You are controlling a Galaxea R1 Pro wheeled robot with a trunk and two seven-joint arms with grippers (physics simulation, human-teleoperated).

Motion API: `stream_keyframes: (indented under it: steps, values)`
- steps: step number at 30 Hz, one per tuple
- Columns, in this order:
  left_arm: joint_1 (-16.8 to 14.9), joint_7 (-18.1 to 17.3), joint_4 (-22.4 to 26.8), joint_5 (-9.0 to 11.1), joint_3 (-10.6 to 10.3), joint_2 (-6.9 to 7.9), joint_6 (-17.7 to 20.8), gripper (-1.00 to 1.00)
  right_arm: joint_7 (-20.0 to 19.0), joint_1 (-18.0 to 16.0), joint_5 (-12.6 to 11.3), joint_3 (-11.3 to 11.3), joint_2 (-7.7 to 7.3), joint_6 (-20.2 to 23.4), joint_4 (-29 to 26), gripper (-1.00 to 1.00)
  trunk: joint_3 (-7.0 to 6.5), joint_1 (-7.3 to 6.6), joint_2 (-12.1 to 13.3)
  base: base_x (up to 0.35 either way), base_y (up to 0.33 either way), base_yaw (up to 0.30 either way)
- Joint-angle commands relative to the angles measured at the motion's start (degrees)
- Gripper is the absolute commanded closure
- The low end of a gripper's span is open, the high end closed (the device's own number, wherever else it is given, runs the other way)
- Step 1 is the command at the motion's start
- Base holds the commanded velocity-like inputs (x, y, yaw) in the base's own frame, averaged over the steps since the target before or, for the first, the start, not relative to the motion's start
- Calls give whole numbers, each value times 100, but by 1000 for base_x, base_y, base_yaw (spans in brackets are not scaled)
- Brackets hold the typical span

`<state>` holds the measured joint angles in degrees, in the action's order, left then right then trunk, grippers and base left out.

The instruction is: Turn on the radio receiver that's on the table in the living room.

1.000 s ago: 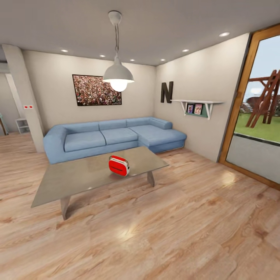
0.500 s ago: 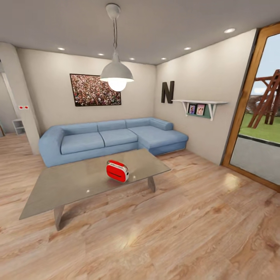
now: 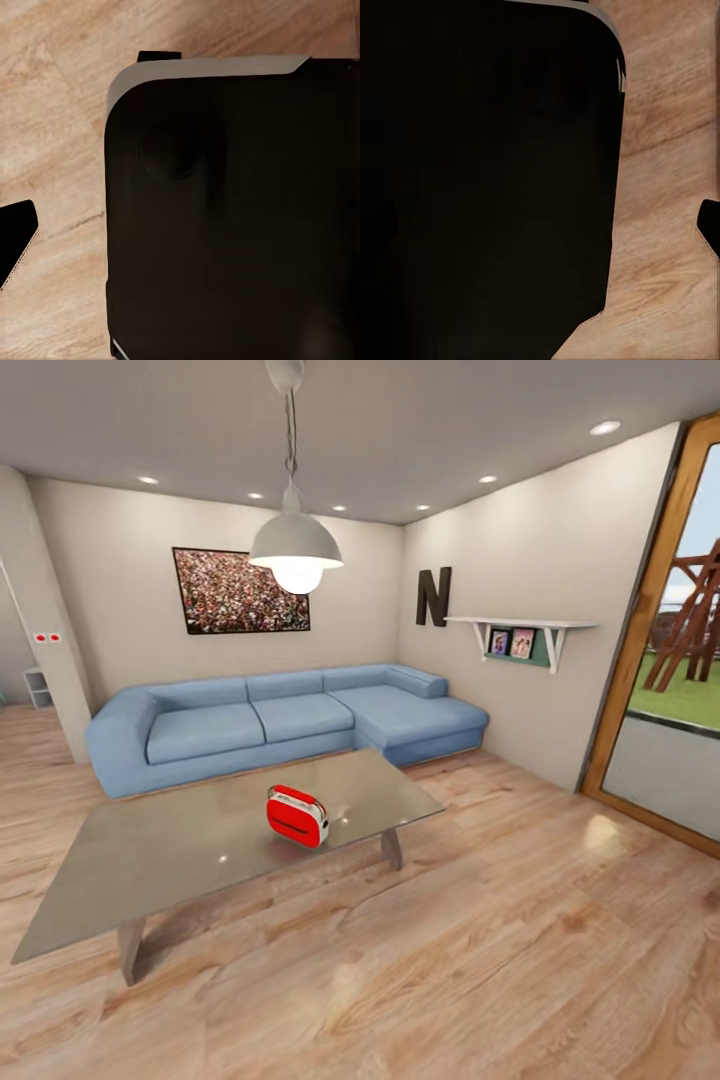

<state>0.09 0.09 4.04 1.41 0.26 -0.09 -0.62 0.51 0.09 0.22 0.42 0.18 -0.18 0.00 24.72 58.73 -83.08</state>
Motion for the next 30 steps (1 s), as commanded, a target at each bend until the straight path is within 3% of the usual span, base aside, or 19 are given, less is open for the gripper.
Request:
stream_keyframes:
  steps: [1,30]
  values:
    - [0,0,0,0,0,0,0,-100,0,0,-1,-1,0,0,0,-100,0,0,0,324,0,0]
    - [0,0,0,0,0,0,0,-100,1,0,-5,-2,0,7,0,-100,0,0,0,324,0,0]
